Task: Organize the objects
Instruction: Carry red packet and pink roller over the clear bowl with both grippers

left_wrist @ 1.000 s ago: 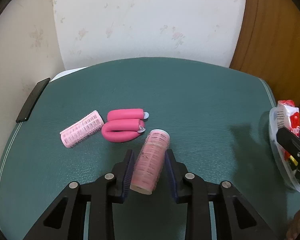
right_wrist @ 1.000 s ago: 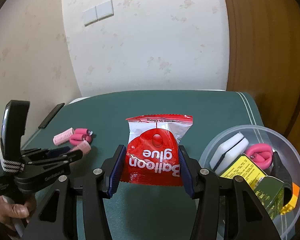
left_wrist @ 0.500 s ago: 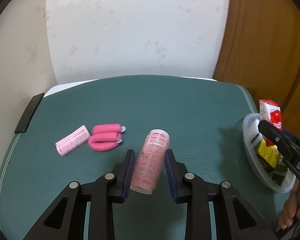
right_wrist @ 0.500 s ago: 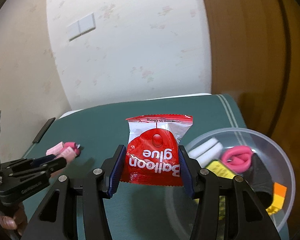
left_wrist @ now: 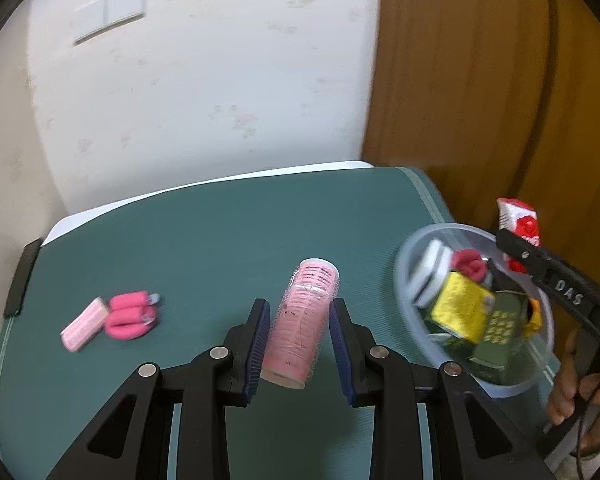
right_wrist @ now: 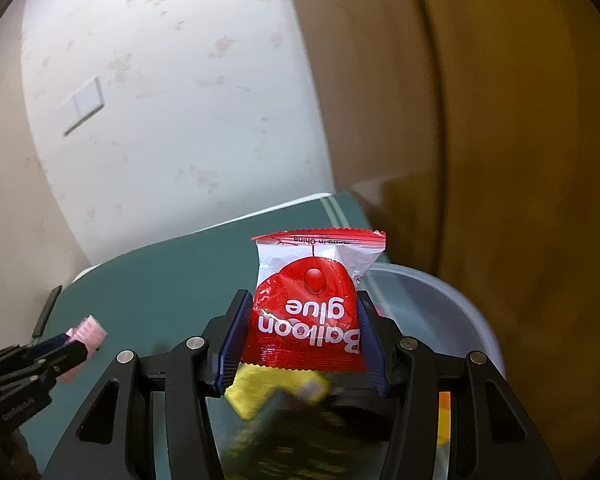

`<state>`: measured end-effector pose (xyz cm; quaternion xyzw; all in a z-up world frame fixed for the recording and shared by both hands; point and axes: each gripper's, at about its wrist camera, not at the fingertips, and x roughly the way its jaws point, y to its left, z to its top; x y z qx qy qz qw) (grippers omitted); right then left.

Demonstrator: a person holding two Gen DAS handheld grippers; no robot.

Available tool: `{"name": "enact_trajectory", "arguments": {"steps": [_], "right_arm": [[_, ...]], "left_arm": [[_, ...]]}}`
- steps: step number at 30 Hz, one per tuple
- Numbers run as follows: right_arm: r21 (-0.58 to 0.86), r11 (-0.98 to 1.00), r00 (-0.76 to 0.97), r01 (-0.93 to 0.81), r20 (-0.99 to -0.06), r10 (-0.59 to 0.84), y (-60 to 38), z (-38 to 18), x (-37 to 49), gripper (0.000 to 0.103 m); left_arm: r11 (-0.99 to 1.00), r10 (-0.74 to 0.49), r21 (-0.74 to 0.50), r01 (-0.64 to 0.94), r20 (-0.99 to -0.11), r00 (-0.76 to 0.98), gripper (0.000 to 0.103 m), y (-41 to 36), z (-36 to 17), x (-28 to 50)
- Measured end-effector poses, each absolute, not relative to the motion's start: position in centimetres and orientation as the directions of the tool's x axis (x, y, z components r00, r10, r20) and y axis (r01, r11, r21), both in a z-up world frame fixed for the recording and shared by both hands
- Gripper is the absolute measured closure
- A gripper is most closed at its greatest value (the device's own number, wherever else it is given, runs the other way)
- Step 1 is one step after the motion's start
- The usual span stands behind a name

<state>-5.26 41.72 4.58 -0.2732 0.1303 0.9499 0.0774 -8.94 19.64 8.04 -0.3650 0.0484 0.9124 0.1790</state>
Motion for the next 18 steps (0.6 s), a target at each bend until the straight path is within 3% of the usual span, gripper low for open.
{"name": "enact_trajectory", "arguments": {"steps": [18], "right_arm": [[0.245,-0.924,-0.819,-0.293,-0.563,0.111,46.2,3.9,-3.8,0.051]], "left_arm": [[-0.817,0.471,-0.080,-0.571,-0.665,-0.580,0.070,30.1,8.6,-9.4]]}}
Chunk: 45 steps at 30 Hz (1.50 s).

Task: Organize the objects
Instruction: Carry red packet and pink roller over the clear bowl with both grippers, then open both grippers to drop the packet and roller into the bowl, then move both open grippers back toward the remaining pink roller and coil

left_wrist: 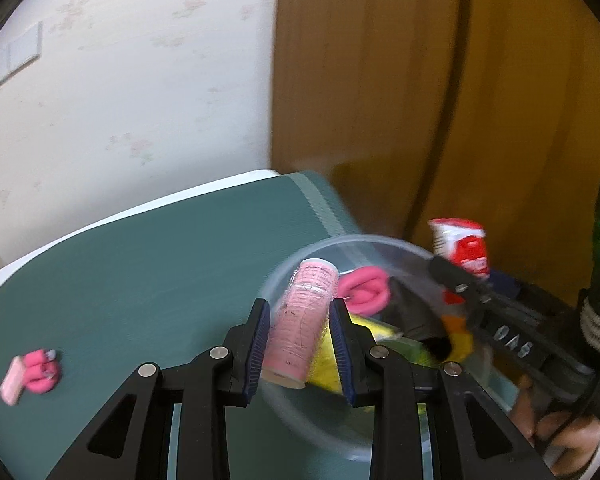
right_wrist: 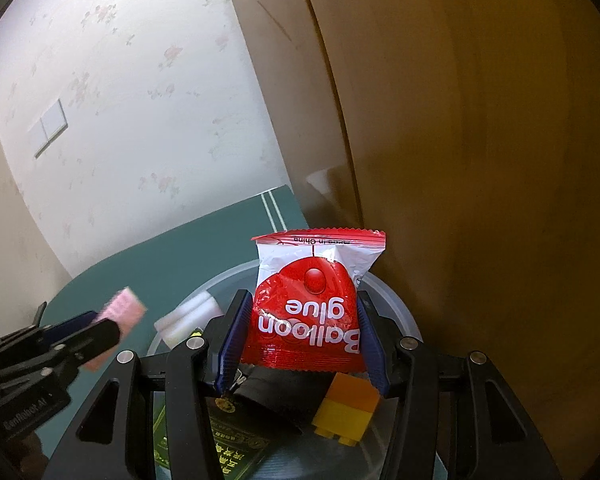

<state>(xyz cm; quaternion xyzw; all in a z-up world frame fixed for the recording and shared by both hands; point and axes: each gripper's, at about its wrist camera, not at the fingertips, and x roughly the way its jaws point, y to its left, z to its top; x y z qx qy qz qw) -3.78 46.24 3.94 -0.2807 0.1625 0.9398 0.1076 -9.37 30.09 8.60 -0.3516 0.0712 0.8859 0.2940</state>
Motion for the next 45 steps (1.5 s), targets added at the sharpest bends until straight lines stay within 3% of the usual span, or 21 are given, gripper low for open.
{"name": "enact_trajectory", "arguments": {"steps": [4,6,8,13,17,21,25,29,45], "right_arm": [[0.244,-0.925,-0.822,-0.292,-0.559,0.112,46.2,3.9,-3.8,0.050],[0.249,-0.922,-0.821,-0.296,-0.560,0.112,46.4,3.8,-3.8,0.050],[0.257,-0.917,-0.819,-0.305,-0.562,0.115,46.7,3.8,-3.8,0.050],[0.262,-0.918,-0.822,-0.299,-0.559,0.108,46.6,3.7,-3.7,0.050],[0.256,-0.925,-0.826,-0.282,-0.555,0.098,46.2,3.7,-3.8,0.050],[0.257,-0.926,-0.828,-0.277,-0.552,0.095,46.0,3.6,-3.8,0.049],[0.262,-0.926,-0.833,-0.272,-0.546,0.090,45.9,3.5,-3.7,0.047],[0.255,-0.932,-0.845,-0.257,-0.527,0.089,45.3,3.5,-3.5,0.038],[0.226,-0.938,-0.861,-0.263,-0.494,0.122,44.5,3.5,-3.0,0.038]], "left_arm": [[-0.778,0.512,-0.090,-0.622,-0.665,-0.544,0.066,32.0,8.1,-9.5],[-0.773,0.514,-0.091,-0.627,-0.671,-0.535,0.051,32.3,7.8,-9.7],[-0.775,0.515,-0.090,-0.626,-0.663,-0.543,0.043,32.1,7.9,-9.7],[-0.794,0.500,-0.091,-0.601,-0.659,-0.562,0.039,31.0,8.0,-9.9],[-0.819,0.476,-0.088,-0.567,-0.655,-0.586,0.019,29.6,8.1,-9.8],[-0.840,0.453,-0.086,-0.536,-0.654,-0.605,0.009,28.2,8.2,-9.5],[-0.858,0.428,-0.075,-0.507,-0.651,-0.627,0.006,27.0,8.1,-9.4],[-0.881,0.388,-0.048,-0.471,-0.644,-0.659,0.002,25.5,8.2,-9.2],[-0.936,0.192,0.118,-0.331,-0.619,-0.762,0.001,22.0,8.0,-9.1]]}}
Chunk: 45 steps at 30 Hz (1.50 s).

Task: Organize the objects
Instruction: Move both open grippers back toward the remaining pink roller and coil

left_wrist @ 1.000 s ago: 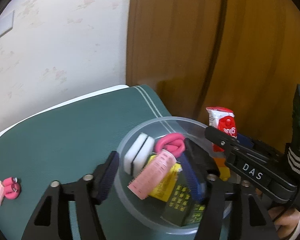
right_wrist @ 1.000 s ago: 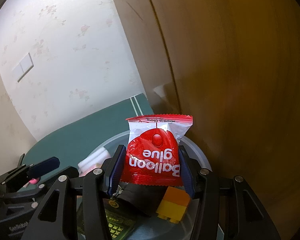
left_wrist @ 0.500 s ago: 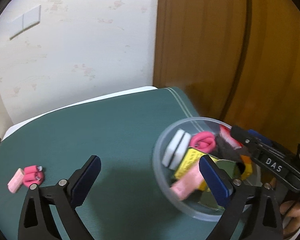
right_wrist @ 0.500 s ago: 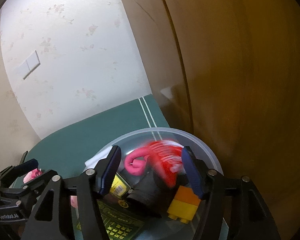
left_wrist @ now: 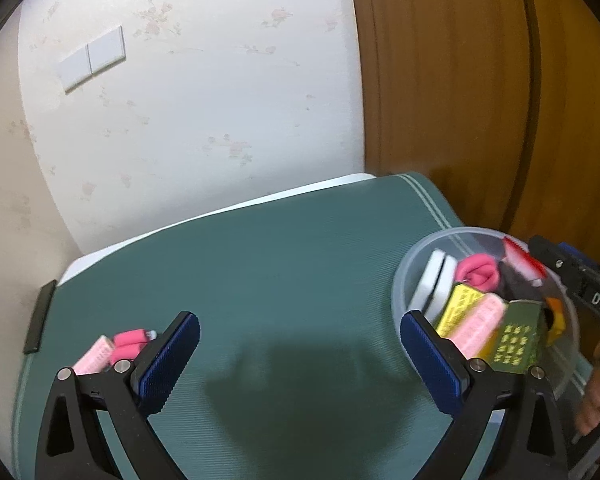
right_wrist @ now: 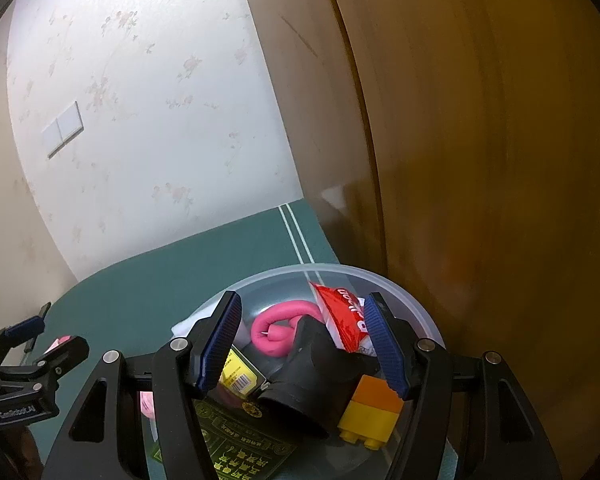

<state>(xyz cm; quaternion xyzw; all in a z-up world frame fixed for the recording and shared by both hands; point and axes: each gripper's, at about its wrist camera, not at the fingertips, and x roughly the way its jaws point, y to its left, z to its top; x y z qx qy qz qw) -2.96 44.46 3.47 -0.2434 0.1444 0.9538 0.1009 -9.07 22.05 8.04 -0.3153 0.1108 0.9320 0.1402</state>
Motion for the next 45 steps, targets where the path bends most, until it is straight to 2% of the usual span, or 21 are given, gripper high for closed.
{"name": "enact_trajectory", "arguments": {"steps": [9,24,31,38,45], "right_arm": [[0.188,-0.941,-0.867,-0.282,-0.470,0.166,44.4,3.6,-2.7,0.038],[0.106,-0.949,-0.873,-0.296,-0.433,0.224,42.3,3.8,-2.5,0.038],[0.004,-0.968,-0.889,-0.251,-0.396,0.229,38.4,4.2,-2.4,0.038],[-0.072,-0.989,-0.912,-0.127,-0.383,0.145,33.1,4.3,-2.5,0.036],[-0.040,-0.995,-0.867,0.089,-0.495,-0.057,27.7,3.1,-4.9,0.033]], "left_arm": [[-0.944,0.140,0.152,-0.291,-0.616,-0.775,0.001,20.7,7.9,-9.3],[-0.962,0.100,0.137,-0.235,-0.625,-0.775,0.001,16.8,7.5,-9.3],[-0.972,0.050,0.146,-0.182,-0.630,-0.775,0.001,13.5,7.2,-9.9],[-0.984,-0.021,0.148,-0.097,-0.640,-0.768,0.001,8.9,6.5,-10.5],[-0.991,-0.067,0.133,-0.027,-0.656,-0.752,0.001,5.1,5.8,-10.9]]}}
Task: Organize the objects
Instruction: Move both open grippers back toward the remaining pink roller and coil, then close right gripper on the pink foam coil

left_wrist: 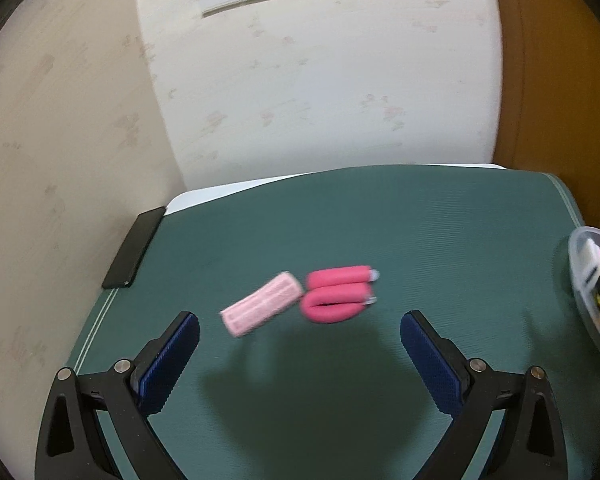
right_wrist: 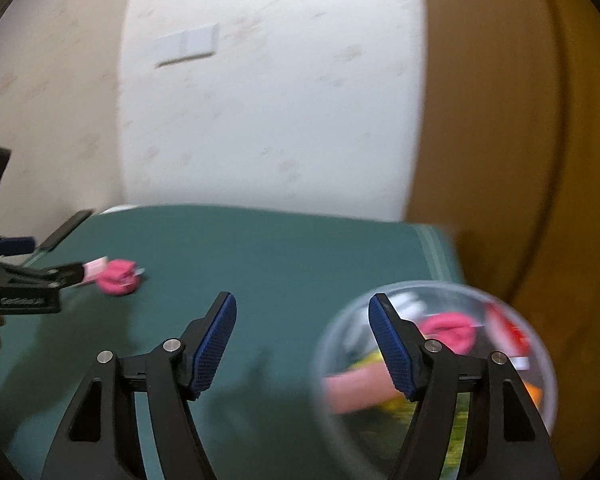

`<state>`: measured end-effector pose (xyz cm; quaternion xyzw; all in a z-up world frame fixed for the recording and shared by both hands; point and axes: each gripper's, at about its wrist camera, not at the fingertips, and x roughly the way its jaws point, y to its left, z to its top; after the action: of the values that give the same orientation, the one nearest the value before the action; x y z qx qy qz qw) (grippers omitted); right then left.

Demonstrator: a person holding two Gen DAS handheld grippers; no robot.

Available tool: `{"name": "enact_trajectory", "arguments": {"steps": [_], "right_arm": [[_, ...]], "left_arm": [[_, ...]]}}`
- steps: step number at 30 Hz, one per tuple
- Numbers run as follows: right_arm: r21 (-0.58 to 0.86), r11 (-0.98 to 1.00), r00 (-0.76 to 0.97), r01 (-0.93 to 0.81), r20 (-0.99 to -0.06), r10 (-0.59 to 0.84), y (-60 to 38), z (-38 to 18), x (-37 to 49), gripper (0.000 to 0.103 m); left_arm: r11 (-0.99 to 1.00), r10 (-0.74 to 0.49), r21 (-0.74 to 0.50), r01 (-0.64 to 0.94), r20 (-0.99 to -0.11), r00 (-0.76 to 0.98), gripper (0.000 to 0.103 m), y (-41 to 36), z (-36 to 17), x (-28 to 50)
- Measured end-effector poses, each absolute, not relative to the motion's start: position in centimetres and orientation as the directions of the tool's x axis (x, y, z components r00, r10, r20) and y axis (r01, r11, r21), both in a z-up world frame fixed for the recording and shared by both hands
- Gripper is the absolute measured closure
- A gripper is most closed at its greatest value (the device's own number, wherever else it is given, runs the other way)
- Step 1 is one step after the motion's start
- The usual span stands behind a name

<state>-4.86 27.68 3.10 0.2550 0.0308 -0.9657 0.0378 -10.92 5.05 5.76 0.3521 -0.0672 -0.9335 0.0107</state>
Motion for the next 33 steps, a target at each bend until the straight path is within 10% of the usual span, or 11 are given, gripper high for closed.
{"name": "enact_trajectory", "arguments": {"steps": [13,33], "right_arm": [[0.077,-0.947,-0.706,0.311,-0.648,-0.285,19.3,0.5,-10.5,0.033],[0.011,-0.925,-0.601,0.379,-0.758,-0.255,9.4,-2.9,-16.8,0.028]], "left_arm": [[-0.991,-0.134,0.082,0.107,-0.689,-0.713,0.001,-2.2,4.8,-11.9],[-0.974,-0.128,-0.042,0.221,-0.703,-0.699,0.001,-6.8,5.3,-11.7]]}}
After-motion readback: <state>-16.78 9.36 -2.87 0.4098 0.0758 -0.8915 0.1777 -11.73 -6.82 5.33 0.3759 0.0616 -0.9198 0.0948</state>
